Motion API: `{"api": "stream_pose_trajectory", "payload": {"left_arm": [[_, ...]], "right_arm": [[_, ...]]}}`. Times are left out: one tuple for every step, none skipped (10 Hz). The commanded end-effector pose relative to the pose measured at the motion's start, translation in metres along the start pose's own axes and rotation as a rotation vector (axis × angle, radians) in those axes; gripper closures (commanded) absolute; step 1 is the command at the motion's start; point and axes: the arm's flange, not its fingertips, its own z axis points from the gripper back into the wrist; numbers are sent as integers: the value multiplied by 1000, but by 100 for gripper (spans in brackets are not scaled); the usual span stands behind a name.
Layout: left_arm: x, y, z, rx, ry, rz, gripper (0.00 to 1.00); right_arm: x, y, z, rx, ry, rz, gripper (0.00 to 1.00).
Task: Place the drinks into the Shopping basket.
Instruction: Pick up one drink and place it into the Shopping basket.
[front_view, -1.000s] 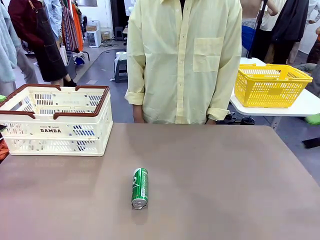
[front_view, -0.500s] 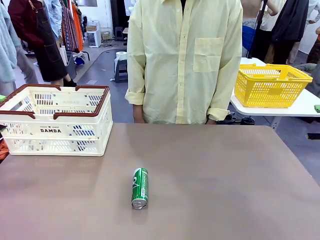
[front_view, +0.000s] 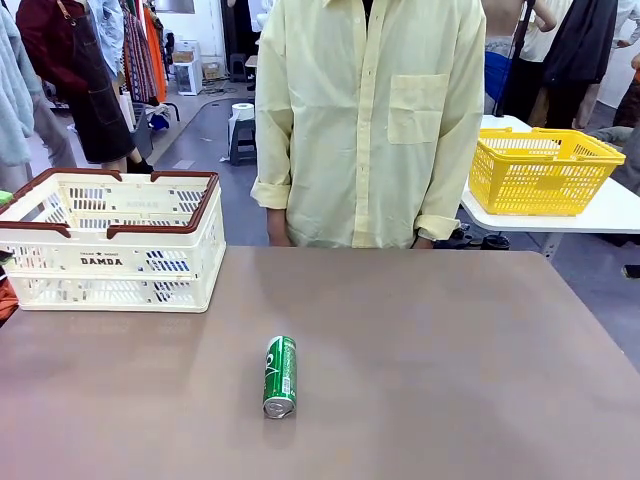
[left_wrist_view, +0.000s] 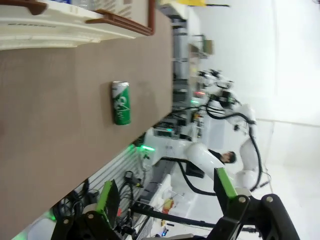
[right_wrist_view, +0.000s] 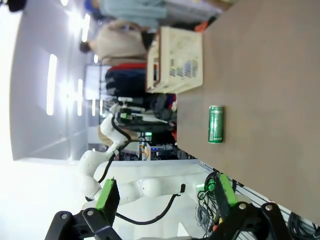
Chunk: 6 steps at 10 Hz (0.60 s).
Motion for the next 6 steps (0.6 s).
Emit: {"api": "stream_pose_trajectory", "payload": {"left_arm": [[-8,-59,-68,282,30,111,0],[-2,-86,-125,418,80,90,0],[-5,-107,-183,492,173,15,0],[-10,-124,-248,643,166,-14,0],[-17,-131,-303,710,210,-43,0],[-30,-128,-361,798,214,-67,0]], "right_arm": [[-1,3,2,-6,10,1,0],[-1,3,2,-6,10,1,0],[-1,3,2,-6,10,1,0],[-1,3,2,-6,10,1,0],[-1,3,2,-6,10,1,0],[-1,3,2,-6,10,1,0]]}}
